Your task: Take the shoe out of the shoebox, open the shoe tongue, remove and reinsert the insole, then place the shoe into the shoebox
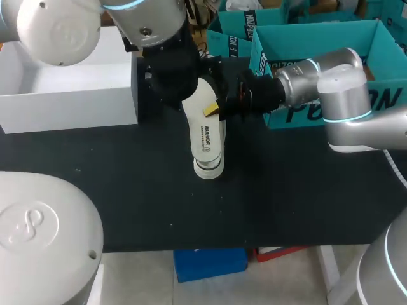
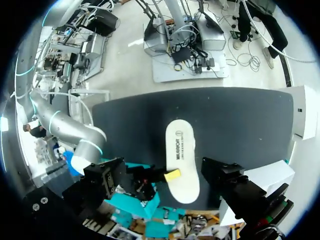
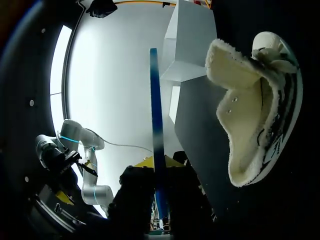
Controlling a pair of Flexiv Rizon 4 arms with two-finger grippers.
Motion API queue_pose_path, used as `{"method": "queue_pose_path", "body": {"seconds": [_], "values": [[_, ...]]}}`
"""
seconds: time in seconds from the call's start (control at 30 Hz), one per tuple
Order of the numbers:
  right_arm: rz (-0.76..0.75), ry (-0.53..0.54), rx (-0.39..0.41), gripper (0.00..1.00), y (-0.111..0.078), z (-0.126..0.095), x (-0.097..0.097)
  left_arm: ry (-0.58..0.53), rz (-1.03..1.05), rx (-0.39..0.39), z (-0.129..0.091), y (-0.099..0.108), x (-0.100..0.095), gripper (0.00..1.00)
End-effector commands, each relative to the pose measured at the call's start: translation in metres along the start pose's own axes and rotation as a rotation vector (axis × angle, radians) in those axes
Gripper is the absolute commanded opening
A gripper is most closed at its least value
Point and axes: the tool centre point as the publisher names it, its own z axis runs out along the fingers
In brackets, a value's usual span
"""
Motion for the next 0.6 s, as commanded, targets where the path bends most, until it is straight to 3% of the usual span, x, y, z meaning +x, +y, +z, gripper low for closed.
{"method": "queue_pose_path", "body": {"seconds": [0.03, 0.6], "values": [[0.001, 0.000, 0.001, 0.00, 0.0014, 0.0008, -0.0007, 0.176, 0.000, 0.002, 0.0023, 0.0029, -0.0055, 1.00], [0.001, 0.000, 0.001, 0.00, 0.0014, 0.0008, -0.0007, 0.175, 0.021, -0.019, 0.0008, 0.0114, -0.0127, 1.00]]}}
